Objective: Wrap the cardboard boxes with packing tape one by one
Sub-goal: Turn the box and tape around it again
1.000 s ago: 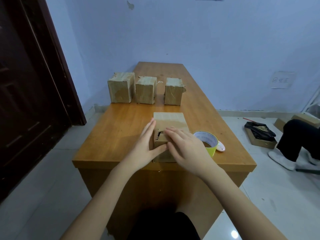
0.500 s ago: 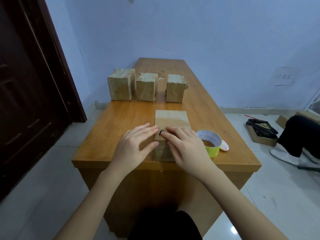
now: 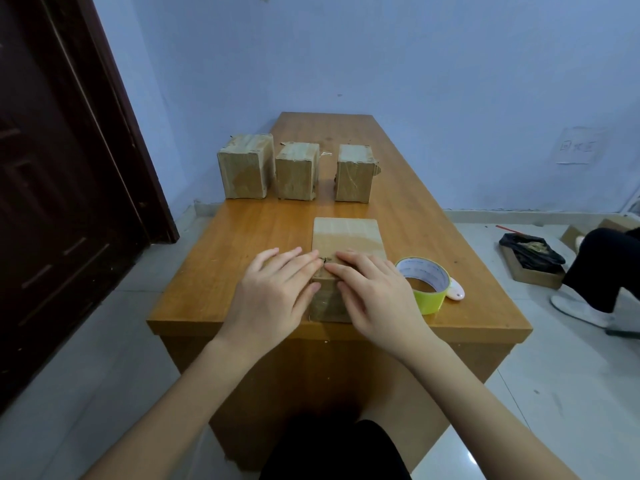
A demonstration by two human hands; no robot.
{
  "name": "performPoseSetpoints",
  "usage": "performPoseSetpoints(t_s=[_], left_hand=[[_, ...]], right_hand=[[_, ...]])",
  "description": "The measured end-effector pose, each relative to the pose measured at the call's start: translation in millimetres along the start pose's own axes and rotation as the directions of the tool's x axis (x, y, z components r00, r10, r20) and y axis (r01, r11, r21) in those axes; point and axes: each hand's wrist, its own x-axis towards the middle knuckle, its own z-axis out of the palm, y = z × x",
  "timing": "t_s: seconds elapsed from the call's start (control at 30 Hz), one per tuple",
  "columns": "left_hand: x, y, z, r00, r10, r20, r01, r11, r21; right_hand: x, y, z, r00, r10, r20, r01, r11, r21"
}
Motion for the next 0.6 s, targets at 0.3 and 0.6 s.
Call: performPoseSetpoints(t_s=[0.3, 0.6], left_hand=[[9.0, -6.0, -7.2, 0.986, -0.09, 0.142, 0.12, 0.968, -0.22], [8.9, 1.1, -1.4, 0.96, -0.213, 0.181, 0.267, 0.895, -0.357]], right_hand=[[0.4, -1.7, -5.2, 0.999, 0.01, 0.047, -0.011, 1.0, 0.017], [0.3, 9.5, -35.0, 0.944, 0.33, -0.004, -0.284, 0.82, 0.496]])
